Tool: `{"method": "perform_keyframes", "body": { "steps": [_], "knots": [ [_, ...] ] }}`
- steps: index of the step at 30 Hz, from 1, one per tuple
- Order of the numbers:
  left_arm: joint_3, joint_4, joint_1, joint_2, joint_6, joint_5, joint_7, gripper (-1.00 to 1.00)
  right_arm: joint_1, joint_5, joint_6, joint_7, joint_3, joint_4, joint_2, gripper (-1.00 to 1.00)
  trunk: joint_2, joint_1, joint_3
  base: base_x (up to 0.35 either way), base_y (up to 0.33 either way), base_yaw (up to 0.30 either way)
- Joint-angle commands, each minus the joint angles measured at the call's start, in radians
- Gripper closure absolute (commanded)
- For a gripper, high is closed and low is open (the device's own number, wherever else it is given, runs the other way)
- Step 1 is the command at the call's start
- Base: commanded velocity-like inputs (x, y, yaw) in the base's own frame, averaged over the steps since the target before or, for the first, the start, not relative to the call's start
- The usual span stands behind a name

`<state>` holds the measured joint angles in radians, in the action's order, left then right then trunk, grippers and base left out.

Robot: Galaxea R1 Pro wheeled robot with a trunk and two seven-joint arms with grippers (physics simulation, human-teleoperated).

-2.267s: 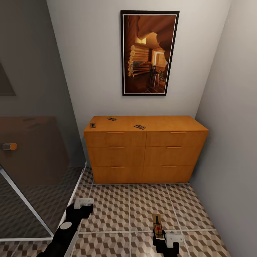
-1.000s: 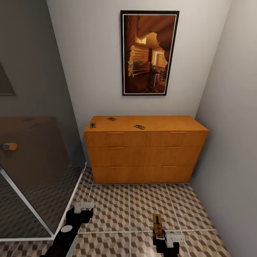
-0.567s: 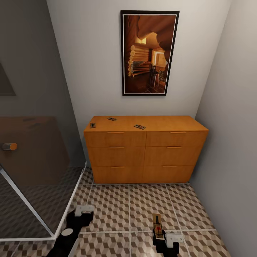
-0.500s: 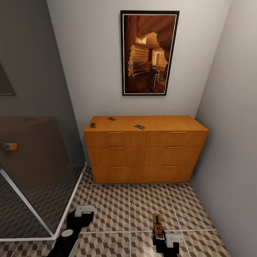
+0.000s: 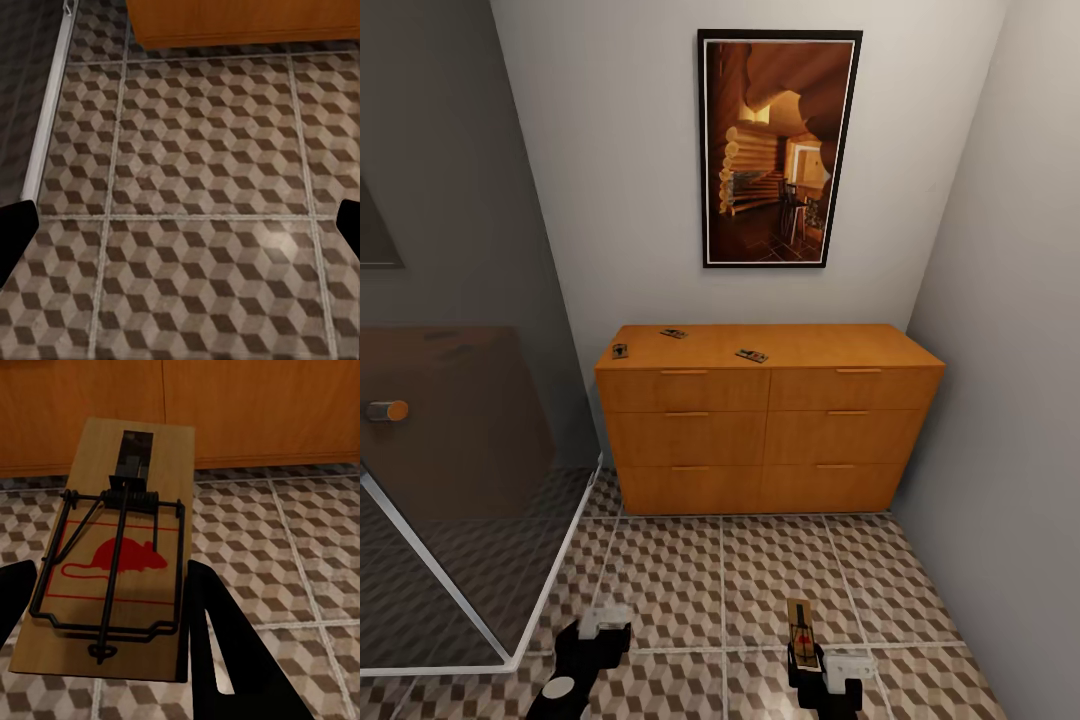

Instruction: Take the four mousetraps from the cabinet in the bathroom and place them on the bathroom floor. Make sure all four end up on the same floor surface, and ensure that at least two of them are either under or directly next to the same bathroom sink.

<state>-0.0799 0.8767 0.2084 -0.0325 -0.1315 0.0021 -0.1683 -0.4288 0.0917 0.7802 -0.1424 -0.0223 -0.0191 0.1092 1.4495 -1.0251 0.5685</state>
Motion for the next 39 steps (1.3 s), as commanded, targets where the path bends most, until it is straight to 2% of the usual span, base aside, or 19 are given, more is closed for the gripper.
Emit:
{"method": "perform_keyframes", "body": {
  "steps": [1,11,17,21,39],
  "knots": [
    [-0.003,-0.005,0.000,0.000,-0.003,0.000,-0.007,-1.00,-0.001,0.008,0.002,-0.005,-0.002,0.001,0.000,1.00,0.001,0.000,0.001,0.000,0.000,0.000],
    [-0.009,-0.035,0.000,-0.016,0.007,-0.004,-0.007,-1.00,-0.001,0.008,0.002,-0.005,-0.002,0.001,0.000,1.00,0.001,0.000,0.001,0.000,0.000,0.000],
    [-0.055,-0.044,0.000,-0.019,0.007,-0.007,-0.010,-1.00,-0.001,0.008,0.002,-0.005,-0.002,0.001,0.000,1.00,0.001,0.000,0.001,0.000,0.000,0.000],
    [-0.067,-0.052,0.000,-0.020,0.007,-0.009,-0.010,-1.00,-0.001,0.008,0.002,-0.005,-0.002,0.001,0.000,1.00,0.001,0.000,0.001,0.000,0.000,0.000],
    [-0.077,-0.074,0.000,-0.025,0.007,-0.010,-0.010,-1.00,-0.001,0.008,0.002,-0.005,-0.002,0.001,0.000,1.00,0.001,0.000,0.001,0.000,0.000,0.000]
  ]
}}
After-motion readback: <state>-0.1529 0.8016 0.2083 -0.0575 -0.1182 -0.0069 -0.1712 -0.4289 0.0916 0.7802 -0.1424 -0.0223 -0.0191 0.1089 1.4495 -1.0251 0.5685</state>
